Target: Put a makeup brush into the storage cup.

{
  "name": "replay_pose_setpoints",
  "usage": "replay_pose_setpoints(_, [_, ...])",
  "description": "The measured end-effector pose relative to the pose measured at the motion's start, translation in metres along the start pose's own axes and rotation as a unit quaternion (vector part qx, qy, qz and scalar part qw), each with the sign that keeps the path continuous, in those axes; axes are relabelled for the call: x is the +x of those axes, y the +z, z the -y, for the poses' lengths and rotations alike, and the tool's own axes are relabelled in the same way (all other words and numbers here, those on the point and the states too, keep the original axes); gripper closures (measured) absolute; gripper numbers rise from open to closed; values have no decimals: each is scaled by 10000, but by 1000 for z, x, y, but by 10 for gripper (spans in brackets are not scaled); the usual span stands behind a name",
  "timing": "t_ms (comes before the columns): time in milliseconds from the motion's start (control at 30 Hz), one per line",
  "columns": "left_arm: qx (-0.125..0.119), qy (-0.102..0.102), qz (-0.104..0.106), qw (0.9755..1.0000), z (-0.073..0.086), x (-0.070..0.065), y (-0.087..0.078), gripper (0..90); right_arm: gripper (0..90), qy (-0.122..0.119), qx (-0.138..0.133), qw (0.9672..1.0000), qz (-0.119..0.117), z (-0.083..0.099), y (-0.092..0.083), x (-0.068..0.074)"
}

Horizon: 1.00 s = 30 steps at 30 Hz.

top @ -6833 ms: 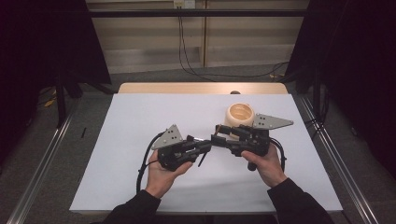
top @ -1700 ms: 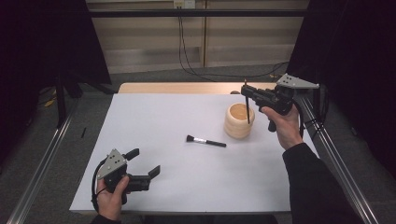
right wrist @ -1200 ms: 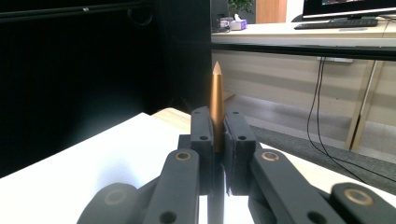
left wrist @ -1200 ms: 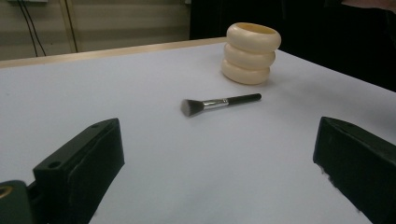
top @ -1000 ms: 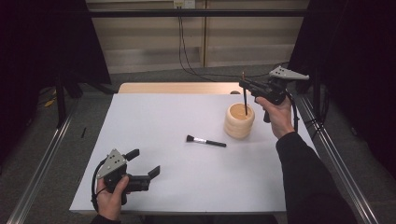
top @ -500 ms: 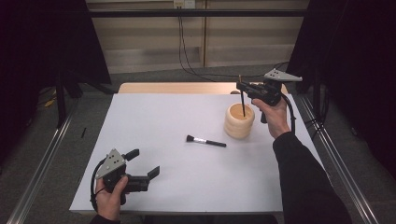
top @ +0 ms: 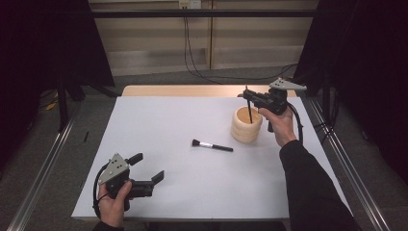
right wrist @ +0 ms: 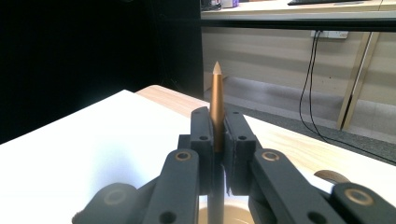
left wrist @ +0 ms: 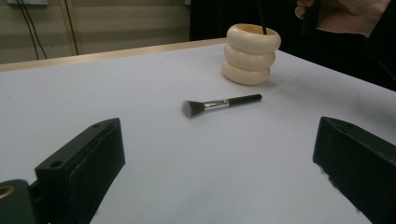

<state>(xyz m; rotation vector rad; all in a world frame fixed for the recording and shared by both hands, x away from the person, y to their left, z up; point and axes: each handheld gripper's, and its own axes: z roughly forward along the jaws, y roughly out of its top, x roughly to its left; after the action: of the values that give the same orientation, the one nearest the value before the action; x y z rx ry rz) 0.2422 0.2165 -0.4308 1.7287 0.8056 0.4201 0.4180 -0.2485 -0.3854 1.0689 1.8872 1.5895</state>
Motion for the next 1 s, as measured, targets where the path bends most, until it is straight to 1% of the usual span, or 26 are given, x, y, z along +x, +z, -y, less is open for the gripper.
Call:
replay_pose_setpoints(67, [-10, -17, 19, 10000, 0, 0, 0, 21, 840, 19, 16, 10000, 4, 2, -1, 0])
replay_pose_setpoints(133, [-7, -17, -8, 10000, 0, 0, 0, 21, 840, 20, 10, 10000, -26, 4, -1, 0])
replay_pose_setpoints(267, [-16, 18, -37, 10000, -1, 0, -1, 21, 839, 43, -31, 10000, 8, 8, -2, -1])
replay_pose_setpoints(333, [-33, -26, -43, 10000, 0, 0, -1, 21, 839, 76, -23, 10000, 21, 10, -2, -1])
replay_pose_setpoints(467, [-36, 2, -39, 10000, 0, 0, -1, 21, 839, 85, -49, 10000, -3, 12, -2, 0])
replay_pose_setpoints(500, [-32, 4, -43, 10000, 0, 0, -1, 21, 839, 55, -31, 10000, -6, 13, -2, 0])
replay_pose_setpoints(567, [-22, 20, -46, 10000, 0, 1, -1, 21, 838, 100, -25, 9999, -4, 14, -3, 0])
replay_pose_setpoints(767, [-57, -20, -68, 10000, 0, 2, -1, 22, 835, 118, -22, 9999, 19, 18, -3, 0])
replay_pose_setpoints(867, [-51, 9, -25, 10000, 0, 2, -1, 23, 836, 104, 5, 9999, -5, 18, -4, -1])
replay_pose_setpoints(1000, [-37, 1, -50, 10000, 0, 2, -1, 22, 835, 121, 23, 9999, 42, 20, -4, -1])
